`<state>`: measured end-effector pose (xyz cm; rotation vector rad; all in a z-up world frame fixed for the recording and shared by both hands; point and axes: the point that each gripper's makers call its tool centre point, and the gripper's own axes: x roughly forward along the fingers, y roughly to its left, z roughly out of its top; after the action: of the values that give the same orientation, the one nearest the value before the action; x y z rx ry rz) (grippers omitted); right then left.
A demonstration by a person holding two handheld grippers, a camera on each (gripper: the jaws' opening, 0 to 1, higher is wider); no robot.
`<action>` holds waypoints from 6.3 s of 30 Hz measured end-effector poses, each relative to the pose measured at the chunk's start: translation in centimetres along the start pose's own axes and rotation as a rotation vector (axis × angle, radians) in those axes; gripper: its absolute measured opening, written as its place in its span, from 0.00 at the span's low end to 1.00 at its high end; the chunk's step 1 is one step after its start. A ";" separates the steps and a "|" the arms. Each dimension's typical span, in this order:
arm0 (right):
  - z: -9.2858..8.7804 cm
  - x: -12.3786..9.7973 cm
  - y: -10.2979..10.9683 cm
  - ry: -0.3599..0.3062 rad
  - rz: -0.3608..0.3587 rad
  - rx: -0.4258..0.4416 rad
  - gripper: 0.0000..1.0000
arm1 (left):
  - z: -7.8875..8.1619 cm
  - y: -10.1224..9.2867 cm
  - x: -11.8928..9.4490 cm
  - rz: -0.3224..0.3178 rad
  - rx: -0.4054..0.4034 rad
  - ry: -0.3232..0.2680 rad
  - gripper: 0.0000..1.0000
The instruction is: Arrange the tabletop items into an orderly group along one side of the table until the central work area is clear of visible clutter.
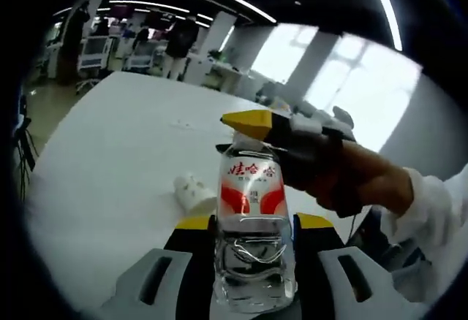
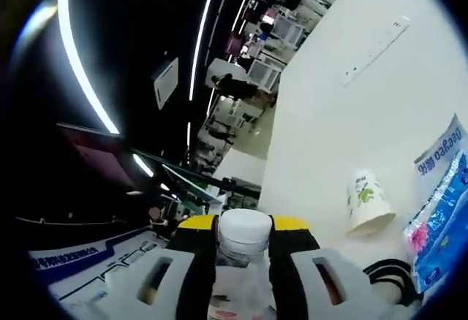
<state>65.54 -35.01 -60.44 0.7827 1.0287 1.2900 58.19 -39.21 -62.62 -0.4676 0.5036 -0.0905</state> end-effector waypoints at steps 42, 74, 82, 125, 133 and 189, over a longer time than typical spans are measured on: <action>-4.7 1.8 9.7 0.131 0.327 -0.903 0.19 | -0.1 2.9 -0.4 0.165 0.237 0.032 0.37; -2.0 5.1 6.2 0.093 0.310 -1.029 0.20 | -3.8 4.5 -5.1 0.263 0.111 0.045 0.85; -0.9 6.4 4.2 0.082 0.283 -1.049 0.20 | -5.3 5.4 -6.0 0.286 0.066 0.074 0.84; 5.0 13.9 -3.6 0.034 0.217 -1.078 0.20 | -6.3 6.0 -5.4 0.255 0.003 0.107 0.80; 5.3 14.2 -4.8 0.057 0.228 -1.179 0.20 | -6.2 6.0 -5.4 0.245 -0.020 0.096 0.79; 6.2 9.4 -0.3 0.143 0.336 -1.320 0.53 | -6.4 5.0 -5.1 0.212 -0.028 0.080 0.84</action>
<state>71.17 -25.30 -59.91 -0.1822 -0.0183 1.9346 50.48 -36.39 -67.57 -0.4366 0.6308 0.1014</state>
